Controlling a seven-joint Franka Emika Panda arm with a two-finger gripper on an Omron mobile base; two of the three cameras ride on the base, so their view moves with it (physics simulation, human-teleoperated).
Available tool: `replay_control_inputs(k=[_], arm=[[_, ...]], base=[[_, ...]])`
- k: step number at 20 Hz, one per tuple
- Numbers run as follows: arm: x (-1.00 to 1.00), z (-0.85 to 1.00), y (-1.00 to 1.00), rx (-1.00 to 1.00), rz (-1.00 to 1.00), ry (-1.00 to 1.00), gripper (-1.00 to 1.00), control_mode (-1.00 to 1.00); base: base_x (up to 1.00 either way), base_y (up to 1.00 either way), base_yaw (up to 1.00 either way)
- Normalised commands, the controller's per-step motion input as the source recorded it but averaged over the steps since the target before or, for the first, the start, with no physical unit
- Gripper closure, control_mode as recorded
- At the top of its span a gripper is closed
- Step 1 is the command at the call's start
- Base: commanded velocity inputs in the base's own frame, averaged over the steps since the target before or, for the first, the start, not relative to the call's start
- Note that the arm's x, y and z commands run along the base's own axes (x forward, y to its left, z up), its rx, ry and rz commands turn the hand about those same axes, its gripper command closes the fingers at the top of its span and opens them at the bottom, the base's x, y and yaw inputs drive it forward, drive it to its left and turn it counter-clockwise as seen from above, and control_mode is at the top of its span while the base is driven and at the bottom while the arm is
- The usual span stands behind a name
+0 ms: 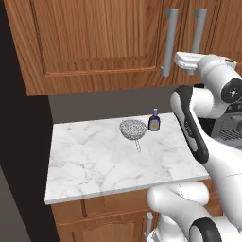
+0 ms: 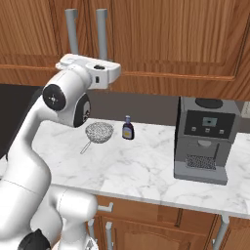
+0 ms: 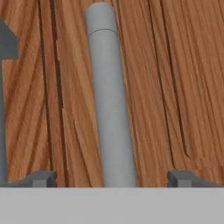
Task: Pick the pan from the cabinet and place it on the stove. Then turn on the stove burner for the pan.
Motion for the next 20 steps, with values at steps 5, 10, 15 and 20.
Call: replay_control_inputs(k=[5,10,15,20], arm=[[0.45,-0.1,-0.07,-0.03,0.0,0.0,-1.0,-1.0],[0.42,-0.14,-0.08,-0.01,0.0,0.0,-1.0,-1.0],[0.38,-0.03,0.0,0.0,0.0,0.0,-1.0,-1.0],[0.4,-0.08,0.0,0.0,0.0,0.0,-1.0,-1.0]], base=[[0.0,0.0,0.0],[0.0,0.0,0.0],[0.0,0.0,0.0],[0.0,0.0,0.0]])
